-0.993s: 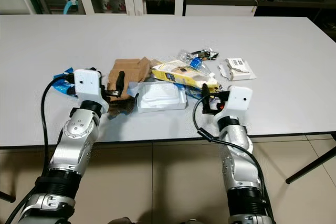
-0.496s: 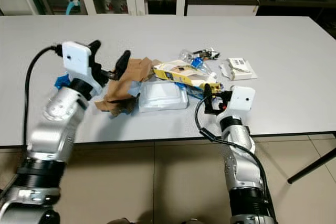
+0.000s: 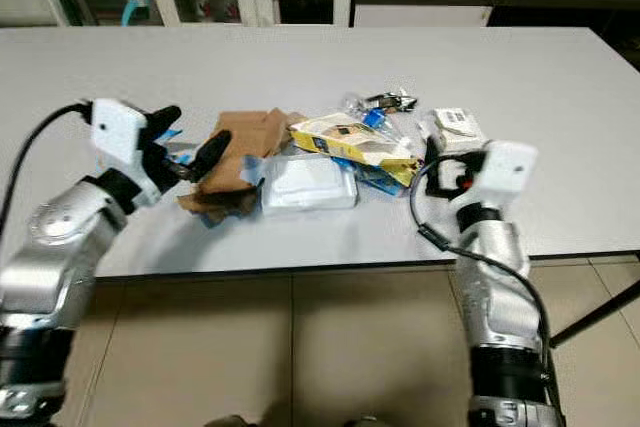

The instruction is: Picking trash to rubbish bin

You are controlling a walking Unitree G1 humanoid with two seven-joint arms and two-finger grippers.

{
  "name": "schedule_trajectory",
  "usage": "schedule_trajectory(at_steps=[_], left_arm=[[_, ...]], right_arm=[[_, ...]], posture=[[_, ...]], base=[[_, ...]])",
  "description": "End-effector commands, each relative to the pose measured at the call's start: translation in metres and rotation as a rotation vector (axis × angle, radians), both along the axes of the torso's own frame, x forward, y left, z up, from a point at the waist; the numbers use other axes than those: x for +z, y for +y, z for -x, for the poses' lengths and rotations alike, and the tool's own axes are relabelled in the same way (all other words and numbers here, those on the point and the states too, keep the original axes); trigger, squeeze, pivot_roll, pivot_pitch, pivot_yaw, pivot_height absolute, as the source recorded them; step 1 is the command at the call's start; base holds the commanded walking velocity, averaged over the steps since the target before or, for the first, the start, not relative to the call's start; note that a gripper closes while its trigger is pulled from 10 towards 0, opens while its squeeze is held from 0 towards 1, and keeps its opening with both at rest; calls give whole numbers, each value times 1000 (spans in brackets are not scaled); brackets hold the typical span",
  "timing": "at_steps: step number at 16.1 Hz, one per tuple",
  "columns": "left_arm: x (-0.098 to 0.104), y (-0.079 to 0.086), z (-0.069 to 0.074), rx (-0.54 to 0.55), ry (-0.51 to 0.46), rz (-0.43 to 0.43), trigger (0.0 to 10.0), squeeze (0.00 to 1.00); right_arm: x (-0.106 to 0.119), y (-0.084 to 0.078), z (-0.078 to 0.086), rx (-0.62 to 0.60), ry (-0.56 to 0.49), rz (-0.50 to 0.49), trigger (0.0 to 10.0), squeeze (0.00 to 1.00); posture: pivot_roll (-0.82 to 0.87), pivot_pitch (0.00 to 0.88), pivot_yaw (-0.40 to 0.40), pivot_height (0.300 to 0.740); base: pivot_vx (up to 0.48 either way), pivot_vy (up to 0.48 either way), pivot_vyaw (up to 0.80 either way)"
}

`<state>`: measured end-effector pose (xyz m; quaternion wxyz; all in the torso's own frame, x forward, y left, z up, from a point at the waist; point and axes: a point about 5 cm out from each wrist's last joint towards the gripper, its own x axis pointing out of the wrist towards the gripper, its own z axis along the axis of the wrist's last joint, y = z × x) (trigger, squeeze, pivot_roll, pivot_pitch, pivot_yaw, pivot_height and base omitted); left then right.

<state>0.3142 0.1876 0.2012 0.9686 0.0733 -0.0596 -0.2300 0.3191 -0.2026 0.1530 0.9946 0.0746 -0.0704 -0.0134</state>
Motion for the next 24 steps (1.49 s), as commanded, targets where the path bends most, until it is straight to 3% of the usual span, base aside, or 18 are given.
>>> schedule_trajectory(at_steps=[1, 3, 5, 7, 13, 14, 19, 24], left_arm=[[-9, -2, 12, -74, 59, -2, 10000, 0], [-24, -6, 19, -145, 127, -32, 10000, 0], [-43, -16, 26, -164, 173, -56, 10000, 0], [-46, -21, 26, -158, 189, -60, 10000, 0], [-46, -33, 22, -165, 172, -73, 10000, 0], [-47, -35, 20, -151, 162, -93, 10000, 0], [-42, -37, 9, -97, 119, -107, 10000, 0], [-39, -28, -3, -6, 95, -111, 10000, 0]], right_arm=[[2, 0, 1, 10, 8, -9, 10000, 0], [5, 3, 1, 27, 9, -35, 10000, 0], [19, 11, -1, 62, -23, -133, 10000, 0], [27, 20, -1, 128, -17, -93, 10000, 0], [40, 47, 11, 370, -32, -38, 10000, 0], [34, 55, 15, 434, 10, 11, 10000, 0], [16, 74, 31, 601, 100, 38, 10000, 0], [17, 79, 31, 611, 97, 38, 10000, 0]], posture=[[6, 68, -24, 740], [12, 60, -26, 740], [6, 54, -26, 740], [-2, 56, -24, 740], [-8, 81, -26, 740], [-8, 90, -30, 740], [-11, 93, -29, 740], [-5, 96, -29, 740]], base=[[0, 0, 0], [0, 0, 0], [0, 0, 0], [0, 0, 0], [0, 0, 0], [0, 0, 0], [0, 0, 0], [0, 0, 0]])
